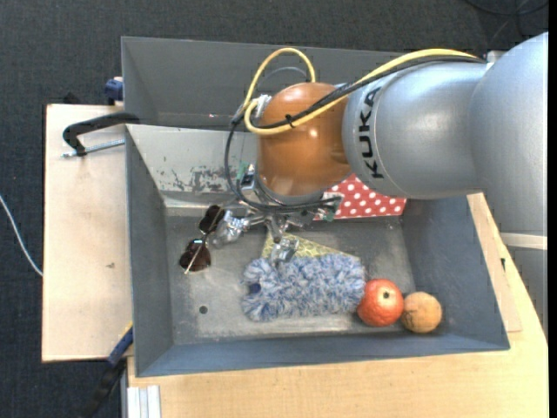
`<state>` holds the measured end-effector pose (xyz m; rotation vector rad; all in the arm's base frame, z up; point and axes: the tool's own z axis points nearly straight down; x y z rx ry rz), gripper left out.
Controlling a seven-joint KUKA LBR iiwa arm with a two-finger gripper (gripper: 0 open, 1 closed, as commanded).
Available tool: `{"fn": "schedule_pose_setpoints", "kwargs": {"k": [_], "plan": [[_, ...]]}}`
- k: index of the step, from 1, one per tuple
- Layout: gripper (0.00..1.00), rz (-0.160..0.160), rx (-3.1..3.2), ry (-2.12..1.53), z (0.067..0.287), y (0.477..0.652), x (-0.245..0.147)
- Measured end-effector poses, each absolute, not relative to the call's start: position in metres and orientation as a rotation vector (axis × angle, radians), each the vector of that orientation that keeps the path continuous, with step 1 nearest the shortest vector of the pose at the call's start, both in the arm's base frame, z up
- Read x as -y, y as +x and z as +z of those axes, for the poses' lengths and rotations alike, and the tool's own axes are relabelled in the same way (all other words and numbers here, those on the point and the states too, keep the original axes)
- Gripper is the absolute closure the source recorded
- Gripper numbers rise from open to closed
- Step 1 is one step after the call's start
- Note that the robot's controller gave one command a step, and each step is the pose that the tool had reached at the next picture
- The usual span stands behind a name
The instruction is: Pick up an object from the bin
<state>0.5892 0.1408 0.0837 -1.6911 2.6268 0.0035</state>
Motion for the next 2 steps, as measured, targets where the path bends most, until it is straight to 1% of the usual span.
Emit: {"fn": "schedule_pose_setpoints", "kwargs": {"k": [1, 2], "plan": [[0.00, -0.002, -2.582, -1.771, 0.085, 0.559, -0.138], [0.00, 0.010, -2.544, -1.851, 0.099, 0.537, -0.121]]}}
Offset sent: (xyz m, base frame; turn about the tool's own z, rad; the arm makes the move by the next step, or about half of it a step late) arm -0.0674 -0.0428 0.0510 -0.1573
